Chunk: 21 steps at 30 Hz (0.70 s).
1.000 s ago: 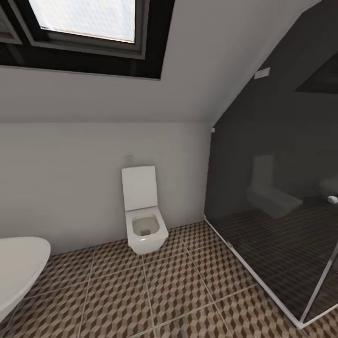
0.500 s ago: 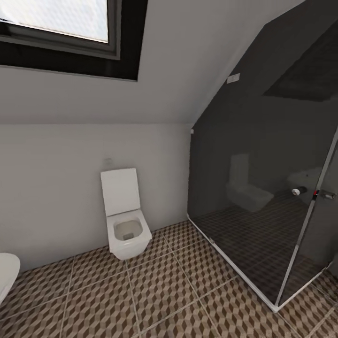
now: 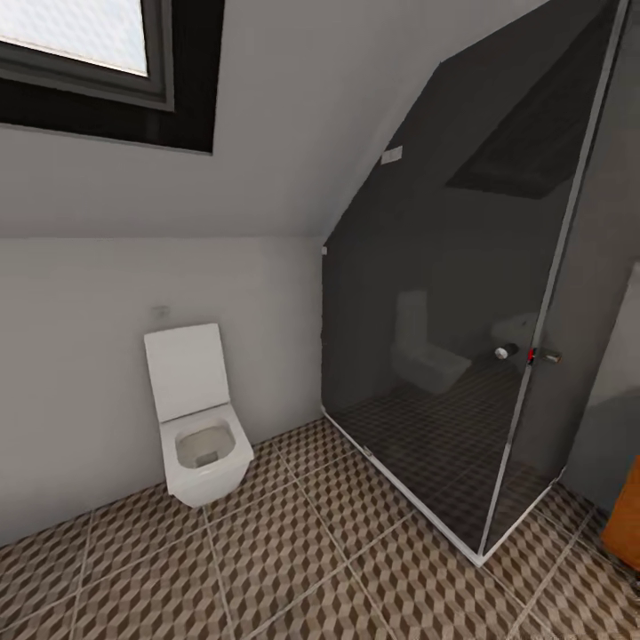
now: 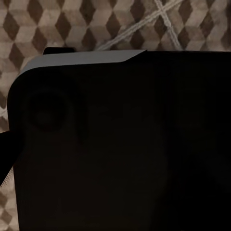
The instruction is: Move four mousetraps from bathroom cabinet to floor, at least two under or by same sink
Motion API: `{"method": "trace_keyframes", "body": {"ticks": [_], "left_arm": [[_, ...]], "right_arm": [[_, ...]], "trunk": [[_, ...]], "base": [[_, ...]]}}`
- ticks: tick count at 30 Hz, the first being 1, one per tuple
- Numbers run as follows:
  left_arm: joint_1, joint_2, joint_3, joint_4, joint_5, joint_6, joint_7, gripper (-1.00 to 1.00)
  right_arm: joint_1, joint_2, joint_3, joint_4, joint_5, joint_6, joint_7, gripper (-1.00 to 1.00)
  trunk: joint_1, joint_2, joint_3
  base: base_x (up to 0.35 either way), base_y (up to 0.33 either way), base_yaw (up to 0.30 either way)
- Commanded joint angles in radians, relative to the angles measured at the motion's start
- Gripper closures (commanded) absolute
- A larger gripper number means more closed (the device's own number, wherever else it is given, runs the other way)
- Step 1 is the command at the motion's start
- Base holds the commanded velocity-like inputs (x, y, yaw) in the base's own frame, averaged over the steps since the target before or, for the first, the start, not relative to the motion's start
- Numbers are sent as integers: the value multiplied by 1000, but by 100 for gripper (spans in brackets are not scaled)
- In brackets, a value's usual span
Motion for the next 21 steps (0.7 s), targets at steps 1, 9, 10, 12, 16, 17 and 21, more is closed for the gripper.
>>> {"method": "trace_keyframes", "body": {"ticks": [1,9,10,12,16,17,21], "left_arm": [[0,0,1,0,1,-2,-1,-100],[0,0,1,0,1,-2,-1,-100],[0,0,1,0,1,-2,-1,-100],[0,0,1,0,1,-2,-1,-100],[0,0,1,0,1,-2,-1,-100],[0,0,1,0,1,-2,-1,-100],[0,0,1,0,1,-2,-1,-100]], "right_arm": [[0,0,1,0,-1,-3,0,-100],[0,-2,1,0,-2,-3,0,-100],[0,-2,1,0,-3,-3,0,-100],[0,-3,1,0,-3,-3,0,-100],[0,-3,1,0,-3,-3,0,-100],[0,-3,1,0,-3,-3,1,-100],[0,-3,1,0,-3,-3,1,-100]], "trunk": [[0,0,0],[0,0,3],[0,0,3],[0,0,3],[0,0,3],[0,0,3],[0,0,3]], "base": [[0,0,-285],[0,0,-287],[0,0,-289],[0,0,-289],[0,0,-290],[0,0,-290],[0,0,-281]]}}
